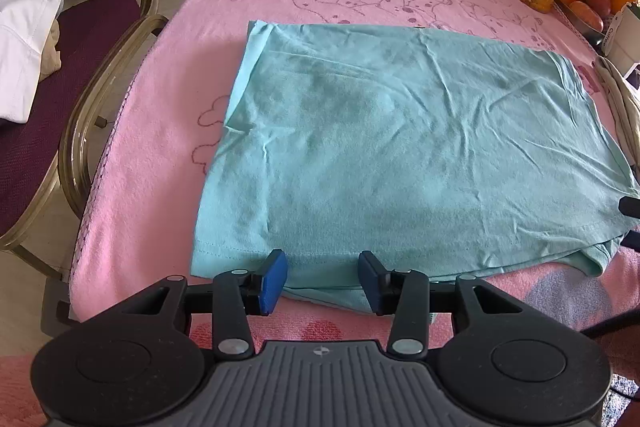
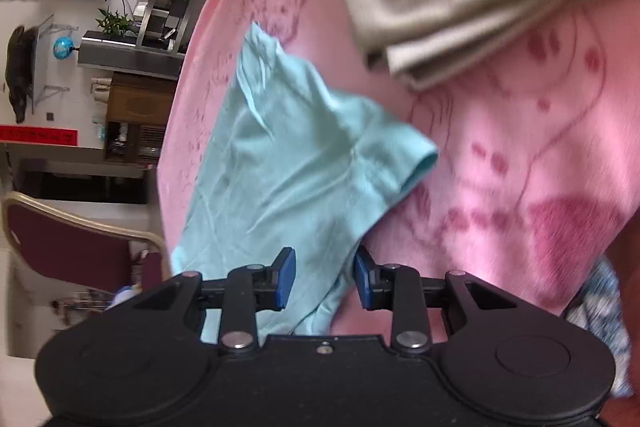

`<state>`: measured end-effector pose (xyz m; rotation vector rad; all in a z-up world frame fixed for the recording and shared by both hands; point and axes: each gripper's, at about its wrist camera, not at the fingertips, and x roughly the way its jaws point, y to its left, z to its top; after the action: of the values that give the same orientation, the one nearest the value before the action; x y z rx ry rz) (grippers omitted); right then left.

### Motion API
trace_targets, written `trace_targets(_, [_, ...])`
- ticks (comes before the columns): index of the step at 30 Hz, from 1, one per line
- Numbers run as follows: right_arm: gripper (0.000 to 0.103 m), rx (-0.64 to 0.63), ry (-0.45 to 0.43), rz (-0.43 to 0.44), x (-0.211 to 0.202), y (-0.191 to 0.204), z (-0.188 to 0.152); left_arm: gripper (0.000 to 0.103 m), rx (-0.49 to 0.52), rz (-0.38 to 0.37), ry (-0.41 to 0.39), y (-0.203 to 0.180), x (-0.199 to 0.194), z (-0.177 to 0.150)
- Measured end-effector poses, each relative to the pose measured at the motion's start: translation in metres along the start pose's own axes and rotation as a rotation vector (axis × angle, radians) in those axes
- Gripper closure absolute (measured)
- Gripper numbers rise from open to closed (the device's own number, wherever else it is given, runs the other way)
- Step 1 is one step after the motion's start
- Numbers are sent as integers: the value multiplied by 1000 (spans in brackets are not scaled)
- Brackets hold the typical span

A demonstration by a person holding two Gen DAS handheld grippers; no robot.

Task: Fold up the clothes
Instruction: 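Grasp the aqua shirt edge with the right gripper and lift it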

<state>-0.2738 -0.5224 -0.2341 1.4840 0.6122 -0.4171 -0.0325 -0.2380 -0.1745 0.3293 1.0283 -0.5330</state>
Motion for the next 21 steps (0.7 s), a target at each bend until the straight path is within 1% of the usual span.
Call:
trace_targets(2, [72,49,48,40,5,-8,0,60,2,2,0,0,0,0])
trace_targets(3, [72,60,57,54,8,-10,0,59,3,3,1,-1,0,0])
trace_targets(4, [72,58,45,63,9,-10,-1,59,4,4,1,-1,0,0])
trace_targets(5, [71,62,14,80,8,-11,-3,59,5,5,1,-1,0,0])
trace_targets(7, [66,85,-83,110,3,-15,-8,59,6,5,0,-1,0,0])
trace_targets(8, [65,93,-134,109,1,-17,-10,59,6,5,0,0,0,0])
trace_targets(9, [65,96,-157,113,0,-18,-11,59,6,5,0,0,0,0])
trace_targets(10, [65,90,-143,125,1,-18,-12,59,5,4,1,0,0,0])
trace_targets(12, [65,74,-51,170,12,-14,-14,59,2,1,3,0,1,1])
trace_targets(13, [65,59,-20,179,17,-12,-17,59,2,2,3,0,1,1])
trace_targets(14, [65,37,-15,170,19,-11,-20,59,3,2,4,0,1,1])
trace_targets(15, [67,29,-45,153,18,-11,-22,58,3,2,3,0,1,1])
trace_targets(17, [67,71,-107,161,13,-18,-22,58,-1,2,2,1,-1,0])
trace_targets(21, [67,183,-265,181,3,-30,-16,58,-22,-1,-6,8,-5,-1])
